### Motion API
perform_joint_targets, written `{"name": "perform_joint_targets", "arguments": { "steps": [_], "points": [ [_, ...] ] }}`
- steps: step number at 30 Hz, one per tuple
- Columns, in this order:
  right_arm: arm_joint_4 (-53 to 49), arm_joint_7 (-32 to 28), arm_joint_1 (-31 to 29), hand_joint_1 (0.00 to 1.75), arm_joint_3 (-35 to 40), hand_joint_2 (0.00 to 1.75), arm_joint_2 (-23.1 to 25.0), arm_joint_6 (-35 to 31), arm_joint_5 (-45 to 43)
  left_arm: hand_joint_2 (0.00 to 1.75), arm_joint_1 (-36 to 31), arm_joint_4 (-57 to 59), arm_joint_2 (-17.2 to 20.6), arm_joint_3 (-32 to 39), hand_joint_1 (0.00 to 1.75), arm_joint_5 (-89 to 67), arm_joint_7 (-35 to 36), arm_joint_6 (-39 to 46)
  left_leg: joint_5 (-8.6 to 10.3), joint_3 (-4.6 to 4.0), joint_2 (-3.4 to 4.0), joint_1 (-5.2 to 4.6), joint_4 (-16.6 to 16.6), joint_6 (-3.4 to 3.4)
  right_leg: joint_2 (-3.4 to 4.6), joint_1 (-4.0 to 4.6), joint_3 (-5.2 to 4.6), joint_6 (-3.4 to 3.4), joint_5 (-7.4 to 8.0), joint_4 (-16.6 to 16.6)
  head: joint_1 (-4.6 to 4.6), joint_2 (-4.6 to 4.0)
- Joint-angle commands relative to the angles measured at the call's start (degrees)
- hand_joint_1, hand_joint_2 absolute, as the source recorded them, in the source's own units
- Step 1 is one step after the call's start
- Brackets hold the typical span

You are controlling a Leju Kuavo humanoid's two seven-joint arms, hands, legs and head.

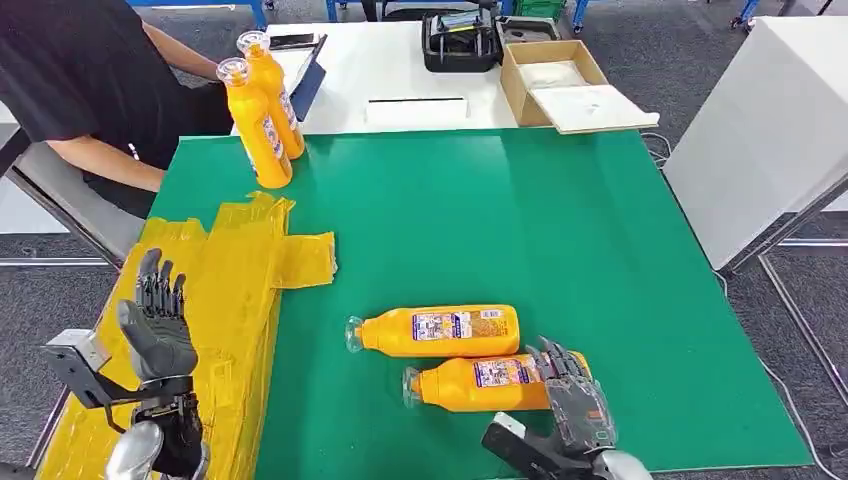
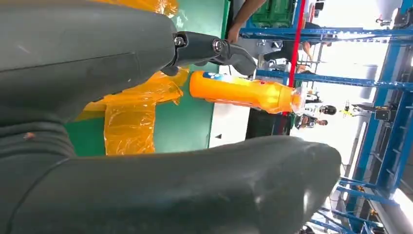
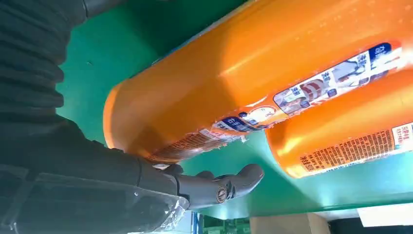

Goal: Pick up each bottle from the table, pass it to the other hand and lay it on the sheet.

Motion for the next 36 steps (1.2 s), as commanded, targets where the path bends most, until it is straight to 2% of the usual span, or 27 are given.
{"name": "perform_joint_targets", "arguments": {
  "steps": [1, 6, 15, 16, 17, 18, 24, 36],
  "points": [
    [4.2, 0.0, -0.7, 0.0, -1.1, 1.75, 2.1, 0.8, 0.2, 0.0, -0.4, 1.1, -1.3, 1.0, 0.0, -0.4, 0.4, -0.1, -0.02, 0.09, 0.0, 0.04, 0.0, -0.13, -0.12, 0.04, 0.12, -0.03, -0.02, 0.0, 0.0, 0.0],
    [3.8, 1.2, 0.6, 0.0, -2.3, 1.75, 3.4, 3.6, 2.5, 0.0, -1.5, 2.6, -1.7, 0.8, 0.0, -0.9, 0.5, -0.3, 0.0, 0.1, -0.09, 0.03, 0.0, -0.12, -0.2, 0.04, 0.12, -0.03, -0.03, 0.0, 0.02, 0.0],
    [13.8, -0.9, -5.3, 0.0, -4.2, 1.75, 3.9, 1.3, 6.9, 0.0, 1.2, -0.6, -2.3, 1.2, 0.0, -1.2, 0.9, -0.3, -0.03, 0.18, 0.07, 0.04, 0.0, -0.22, -0.14, 0.06, 0.2, -0.03, 0.0, -0.1, 0.0, 0.0],
    [14.4, -1.2, -5.5, 0.07, -4.2, 1.75, 3.6, 1.6, 6.7, 0.0, 1.2, -0.8, -2.3, 1.2, 0.0, -1.1, 0.9, -0.3, -0.02, 0.17, 0.05, 0.04, 0.0, -0.17, -0.11, 0.06, 0.19, -0.03, 0.01, -0.1, 0.02, 0.0],
    [15.6, -1.4, -5.7, 1.47, -3.8, 1.75, 2.9, 1.8, 6.7, 0.0, 1.2, -1.0, -2.2, 1.1, 0.0, -1.0, 1.0, -0.2, -0.04, 0.19, 0.02, 0.06, 0.0, -0.22, -0.19, 0.08, 0.24, -0.03, -0.01, -0.1, 0.02, 0.0],
    [16.1, -1.9, -5.3, 1.69, -3.6, 1.75, 2.4, 1.8, 6.0, 0.0, 1.1, -1.1, -2.2, 1.2, 0.0, -0.9, 1.0, -0.2, -0.01, 0.16, 0.02, 0.05, 0.0, -0.16, -0.13, 0.06, 0.19, -0.02, 0.0, -0.1, 0.0, 0.0],
    [13.8, -2.1, -3.4, 1.62, -2.3, 1.75, 0.8, 1.9, 4.2, 0.0, 2.7, -3.1, -1.6, 2.4, 0.0, 0.1, 1.0, -0.3, -0.03, 0.25, -0.06, 0.03, 0.0, -0.15, -0.22, 0.06, 0.27, -0.01, -0.04, -0.1, 0.02, 0.0],
    [14.9, -1.7, -4.2, 1.75, 0.5, 1.75, -1.4, 2.6, 0.3, 0.0, 2.8, -3.2, -1.4, 2.8, 0.0, 0.6, 1.1, -0.7, 0.0, 0.35, -0.22, 0.01, 0.0, -0.16, -0.36, 0.08, 0.4, 0.01, -0.07, -0.1, 0.02, 0.0]
  ]
}}
